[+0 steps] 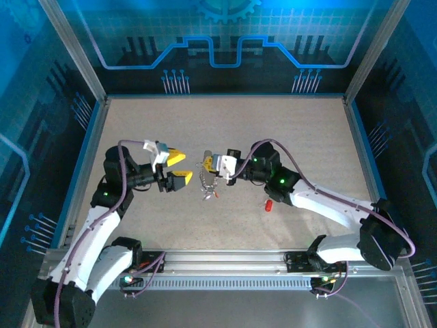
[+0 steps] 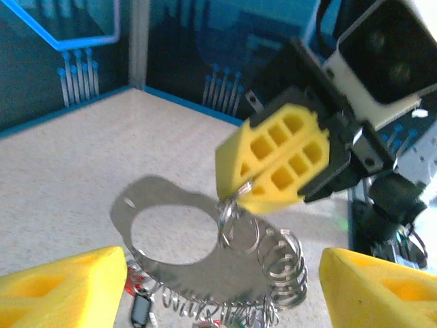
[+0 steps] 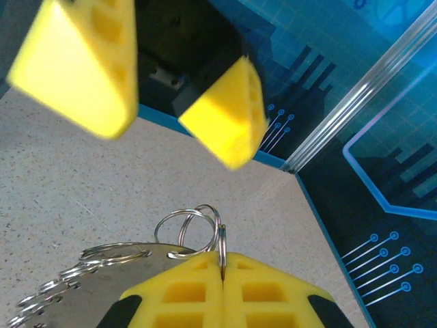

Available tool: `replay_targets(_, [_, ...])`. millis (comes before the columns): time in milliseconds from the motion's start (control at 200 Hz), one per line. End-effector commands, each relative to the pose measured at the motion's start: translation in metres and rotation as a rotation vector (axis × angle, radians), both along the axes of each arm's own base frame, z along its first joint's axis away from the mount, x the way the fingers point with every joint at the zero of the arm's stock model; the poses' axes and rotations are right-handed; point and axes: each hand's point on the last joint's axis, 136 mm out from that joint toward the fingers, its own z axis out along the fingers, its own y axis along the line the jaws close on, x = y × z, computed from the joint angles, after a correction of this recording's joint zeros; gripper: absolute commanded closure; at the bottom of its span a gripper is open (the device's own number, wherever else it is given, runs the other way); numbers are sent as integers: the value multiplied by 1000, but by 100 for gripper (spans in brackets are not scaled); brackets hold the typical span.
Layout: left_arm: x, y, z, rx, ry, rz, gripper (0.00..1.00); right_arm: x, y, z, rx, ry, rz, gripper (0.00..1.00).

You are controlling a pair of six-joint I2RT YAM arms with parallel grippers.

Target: Put the keys on the keyring

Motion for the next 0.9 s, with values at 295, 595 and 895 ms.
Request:
replay_targets(295, [-2, -32, 4, 62, 11, -149, 35, 2, -8, 28, 82, -57, -23, 100])
replay_targets(595, [-5, -34, 8, 106, -64, -185, 52, 2, -13, 32, 100, -50, -34, 100])
replay_targets(895, [-13, -46, -2, 148, -89, -269, 51, 1, -14, 33, 104, -42, -27, 100])
